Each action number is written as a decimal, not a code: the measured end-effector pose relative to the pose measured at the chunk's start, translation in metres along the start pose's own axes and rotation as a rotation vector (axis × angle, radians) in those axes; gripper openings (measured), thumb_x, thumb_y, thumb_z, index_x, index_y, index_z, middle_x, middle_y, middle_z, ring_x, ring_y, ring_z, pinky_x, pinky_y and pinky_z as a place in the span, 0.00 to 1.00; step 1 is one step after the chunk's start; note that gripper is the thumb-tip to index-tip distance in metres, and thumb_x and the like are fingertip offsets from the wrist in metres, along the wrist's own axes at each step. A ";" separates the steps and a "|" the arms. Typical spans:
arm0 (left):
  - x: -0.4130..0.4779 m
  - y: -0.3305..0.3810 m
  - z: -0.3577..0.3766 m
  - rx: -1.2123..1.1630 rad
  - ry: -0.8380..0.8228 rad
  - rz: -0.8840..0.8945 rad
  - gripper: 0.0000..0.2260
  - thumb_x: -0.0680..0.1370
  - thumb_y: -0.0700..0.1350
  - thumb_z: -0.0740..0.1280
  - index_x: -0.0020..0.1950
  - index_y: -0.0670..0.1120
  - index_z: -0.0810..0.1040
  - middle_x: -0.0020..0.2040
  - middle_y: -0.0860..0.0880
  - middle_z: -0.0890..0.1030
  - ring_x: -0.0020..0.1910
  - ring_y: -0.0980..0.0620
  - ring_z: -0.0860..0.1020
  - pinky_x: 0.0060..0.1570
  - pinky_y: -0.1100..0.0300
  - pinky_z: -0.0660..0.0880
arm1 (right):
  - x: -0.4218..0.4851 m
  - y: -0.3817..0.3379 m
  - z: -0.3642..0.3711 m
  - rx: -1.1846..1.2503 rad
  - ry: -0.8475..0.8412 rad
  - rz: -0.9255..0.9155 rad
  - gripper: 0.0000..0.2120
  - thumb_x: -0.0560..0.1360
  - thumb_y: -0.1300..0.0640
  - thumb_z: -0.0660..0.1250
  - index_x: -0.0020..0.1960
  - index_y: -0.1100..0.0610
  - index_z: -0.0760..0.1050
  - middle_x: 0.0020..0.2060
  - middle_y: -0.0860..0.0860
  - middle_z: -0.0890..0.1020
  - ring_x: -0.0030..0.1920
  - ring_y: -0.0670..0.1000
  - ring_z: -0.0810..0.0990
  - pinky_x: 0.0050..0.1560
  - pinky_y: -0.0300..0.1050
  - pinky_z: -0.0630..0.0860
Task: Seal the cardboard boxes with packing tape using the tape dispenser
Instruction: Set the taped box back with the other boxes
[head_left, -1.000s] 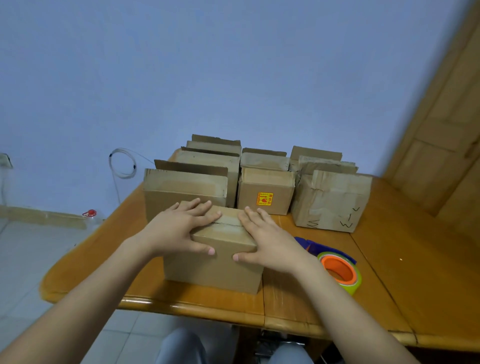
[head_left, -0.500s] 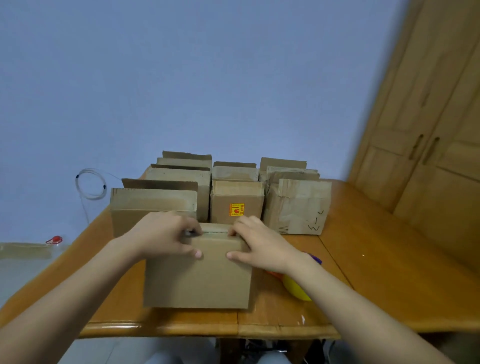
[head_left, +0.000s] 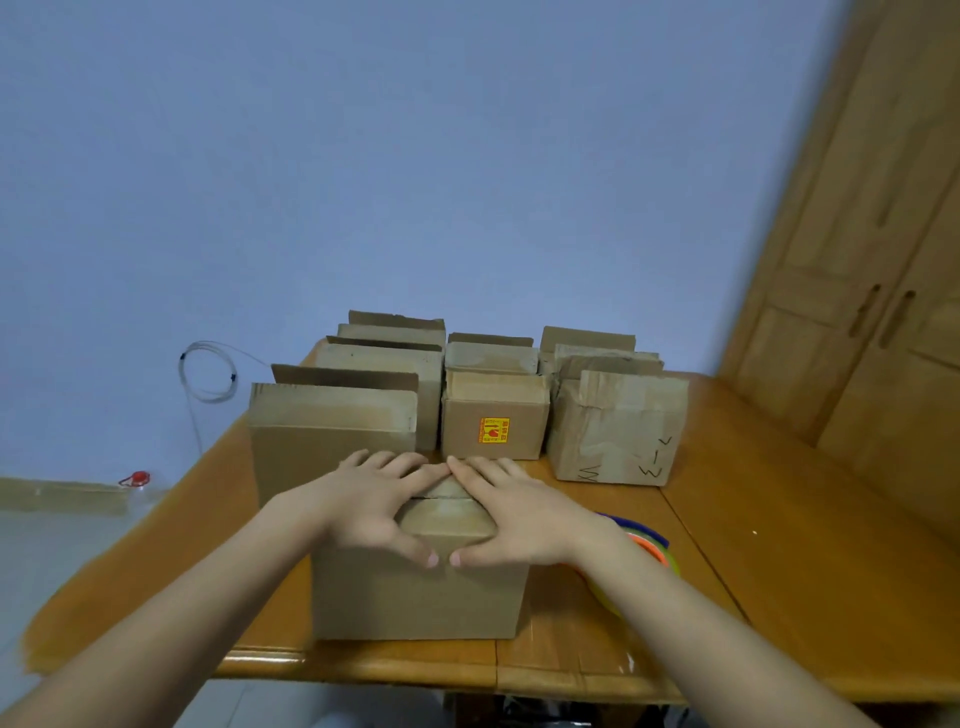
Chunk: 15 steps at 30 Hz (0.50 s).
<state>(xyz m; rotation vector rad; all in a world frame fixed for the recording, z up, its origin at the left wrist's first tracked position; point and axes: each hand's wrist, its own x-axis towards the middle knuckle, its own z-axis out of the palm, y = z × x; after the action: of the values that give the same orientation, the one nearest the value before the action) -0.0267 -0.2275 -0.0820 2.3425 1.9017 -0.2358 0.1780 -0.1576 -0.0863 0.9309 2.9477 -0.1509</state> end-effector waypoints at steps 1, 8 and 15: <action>-0.001 0.001 0.002 0.018 0.028 0.000 0.57 0.54 0.84 0.43 0.78 0.57 0.42 0.78 0.51 0.54 0.75 0.47 0.54 0.74 0.46 0.49 | -0.001 0.000 0.001 -0.020 0.023 -0.017 0.48 0.71 0.32 0.63 0.77 0.47 0.38 0.77 0.49 0.49 0.75 0.55 0.48 0.72 0.56 0.57; 0.004 0.014 -0.010 0.130 0.353 -0.006 0.48 0.63 0.77 0.46 0.78 0.56 0.43 0.76 0.49 0.57 0.74 0.46 0.57 0.74 0.45 0.50 | -0.016 0.007 -0.026 -0.216 0.216 -0.027 0.48 0.71 0.32 0.62 0.77 0.49 0.37 0.77 0.51 0.48 0.75 0.56 0.46 0.74 0.53 0.50; 0.032 0.036 -0.072 0.188 0.508 -0.041 0.50 0.61 0.76 0.45 0.79 0.55 0.44 0.77 0.46 0.57 0.75 0.43 0.57 0.74 0.42 0.50 | -0.021 0.047 -0.077 -0.239 0.329 0.031 0.50 0.70 0.31 0.63 0.77 0.45 0.35 0.77 0.50 0.48 0.76 0.55 0.45 0.75 0.55 0.51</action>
<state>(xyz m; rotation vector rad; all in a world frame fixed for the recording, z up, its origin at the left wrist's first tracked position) 0.0187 -0.1905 -0.0179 2.6854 2.2251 0.2103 0.2211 -0.1232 -0.0115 1.0534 3.1400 0.3838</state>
